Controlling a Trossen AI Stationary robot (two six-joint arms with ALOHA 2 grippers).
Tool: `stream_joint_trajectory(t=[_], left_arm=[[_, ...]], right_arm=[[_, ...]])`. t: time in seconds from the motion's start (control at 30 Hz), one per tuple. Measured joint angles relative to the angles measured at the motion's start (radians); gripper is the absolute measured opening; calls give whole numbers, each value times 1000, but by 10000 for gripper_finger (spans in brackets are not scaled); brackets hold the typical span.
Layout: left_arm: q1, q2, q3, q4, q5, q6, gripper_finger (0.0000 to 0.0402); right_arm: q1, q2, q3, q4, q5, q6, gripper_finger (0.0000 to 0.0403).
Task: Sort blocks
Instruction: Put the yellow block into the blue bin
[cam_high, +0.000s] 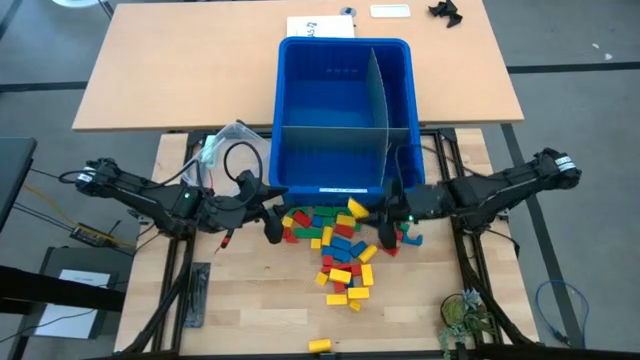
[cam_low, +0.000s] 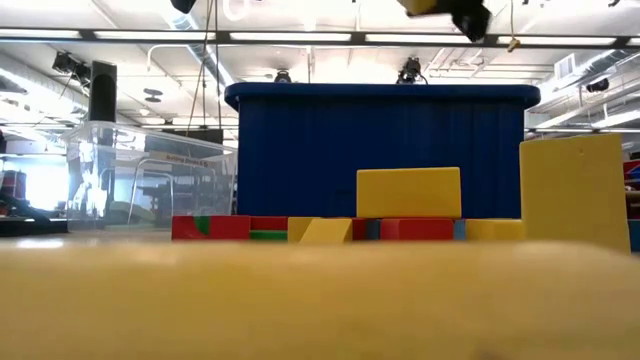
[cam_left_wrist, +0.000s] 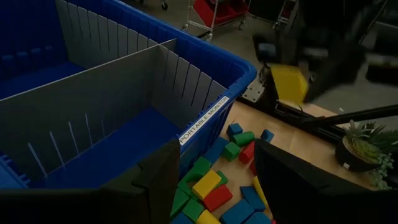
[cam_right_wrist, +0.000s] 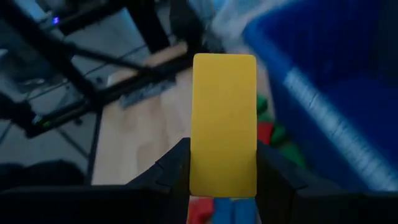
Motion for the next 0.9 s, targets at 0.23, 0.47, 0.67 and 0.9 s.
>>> stream_joint_trajectory(t=[0.23, 0.47, 0.67, 0.9], left_arm=[[0, 0, 0, 0, 0, 0, 214], [0, 0, 0, 0, 0, 0, 214], [0, 0, 0, 0, 0, 0, 214], [0, 0, 0, 1, 0, 0, 214]], right_arm=[[-212, 2, 137, -124, 28, -143, 130], [-530, 2, 189, -166, 34, -313, 130], [-825, 42, 189, -225, -4, -405, 130], [-1021, 132, 189, -240, -115, -424, 130]])
